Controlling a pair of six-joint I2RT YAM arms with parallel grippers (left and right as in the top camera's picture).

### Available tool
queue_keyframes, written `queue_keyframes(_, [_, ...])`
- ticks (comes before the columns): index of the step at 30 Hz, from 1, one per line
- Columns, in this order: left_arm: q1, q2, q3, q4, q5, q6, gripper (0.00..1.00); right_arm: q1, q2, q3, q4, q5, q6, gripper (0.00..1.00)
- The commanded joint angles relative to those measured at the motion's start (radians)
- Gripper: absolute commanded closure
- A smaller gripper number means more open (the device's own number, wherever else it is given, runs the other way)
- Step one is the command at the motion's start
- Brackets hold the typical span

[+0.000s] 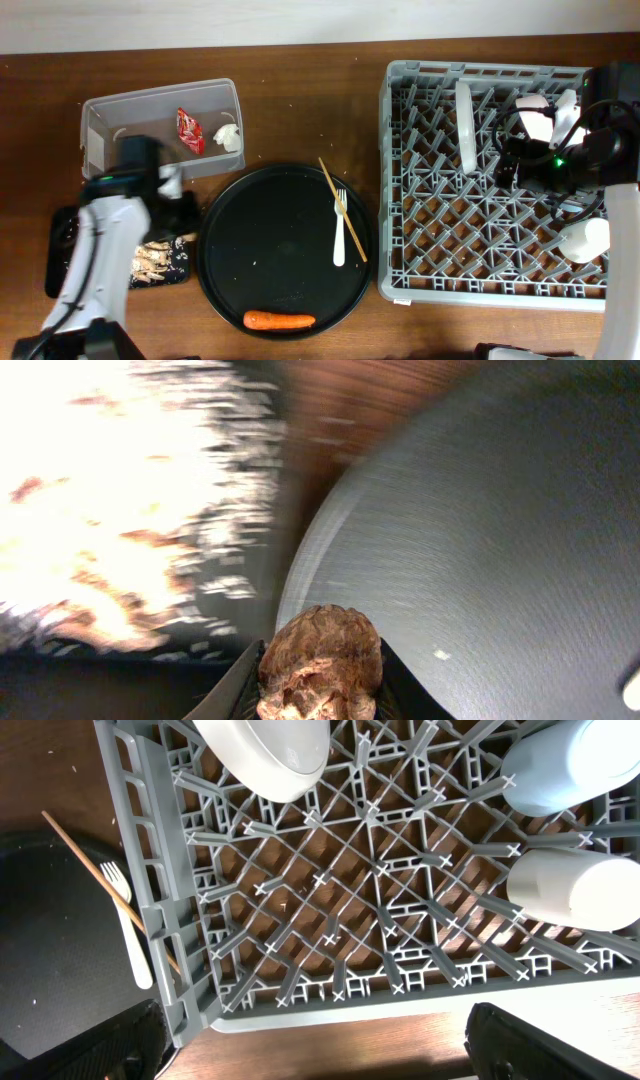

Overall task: Sort waste into correct bins and load items into the dishwasher rack
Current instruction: 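Carry the scrap left and drop it onto the small black tray, then reach left gripper to the carrot on the round tray and grasp it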

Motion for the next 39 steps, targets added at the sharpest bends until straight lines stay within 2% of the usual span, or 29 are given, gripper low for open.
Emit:
queue_keyframes(1, [0.162, 0.014, -0.009, 0.024, -0.005, -0.097, 0.99, -0.006, 0.006, -0.005, 0.000, -0.002, -0.008, 0.02])
queue_keyframes(4, [0.251, 0.038, -0.029, 0.061, -0.004, -0.135, 0.99, -0.006, 0.006, -0.005, 0.000, -0.002, -0.008, 0.02])
queue_keyframes(8, [0.300, 0.068, -0.045, 0.074, -0.005, -0.135, 0.97, -0.006, 0.006, -0.005, 0.000, -0.002, -0.008, 0.02])
queue_keyframes(11, [0.307, 0.098, -0.045, 0.079, -0.005, -0.135, 0.86, -0.006, 0.006, -0.005, 0.000, -0.002, -0.008, 0.01])
queue_keyframes(13, [0.307, 0.106, -0.045, 0.080, -0.005, -0.135, 0.74, -0.006, 0.006, -0.005, 0.000, -0.002, -0.008, 0.02])
queue_keyframes(16, [0.307, 0.106, -0.045, 0.080, -0.005, -0.135, 0.45, -0.006, 0.006, -0.005, 0.000, -0.002, -0.008, 0.02])
queue_keyframes(19, [0.307, 0.106, -0.045, 0.080, -0.005, -0.134, 0.33, -0.006, 0.006, -0.005, 0.000, -0.002, -0.008, 0.02])
queue_keyframes(23, [0.307, 0.105, -0.041, 0.076, 0.005, -0.129, 0.32, -0.006, 0.006, -0.005, 0.000, -0.002, -0.008, 0.02])
queue_keyframes(27, [0.286, 0.088, -0.011, 0.057, 0.208, -0.036, 0.32, -0.006, 0.006, -0.005, 0.004, -0.002, -0.008, 0.02])
queue_keyframes(28, [0.263, 0.072, -0.009, 0.046, 0.274, 0.014, 0.32, -0.006, 0.007, -0.005, 0.005, -0.002, -0.008, 0.02])
queue_keyframes(31, [0.181, 0.044, -0.009, 0.016, 0.293, 0.056, 0.32, -0.006, 0.011, -0.005, 0.005, -0.002, -0.008, 0.02])
queue_keyframes(35, [-0.041, 0.032, -0.009, 0.010, 0.293, 0.170, 0.30, -0.006, 0.021, -0.005, 0.005, -0.002, -0.008, 0.02])
queue_keyframes(37, [-0.184, 0.032, -0.009, 0.021, 0.291, 0.297, 0.29, -0.006, 0.023, -0.005, 0.005, -0.002, -0.008, 0.02])
queue_keyframes(39, [-0.311, 0.032, -0.009, 0.023, 0.243, 0.399, 0.23, -0.006, 0.023, -0.005, 0.004, -0.002, -0.008, 0.01])
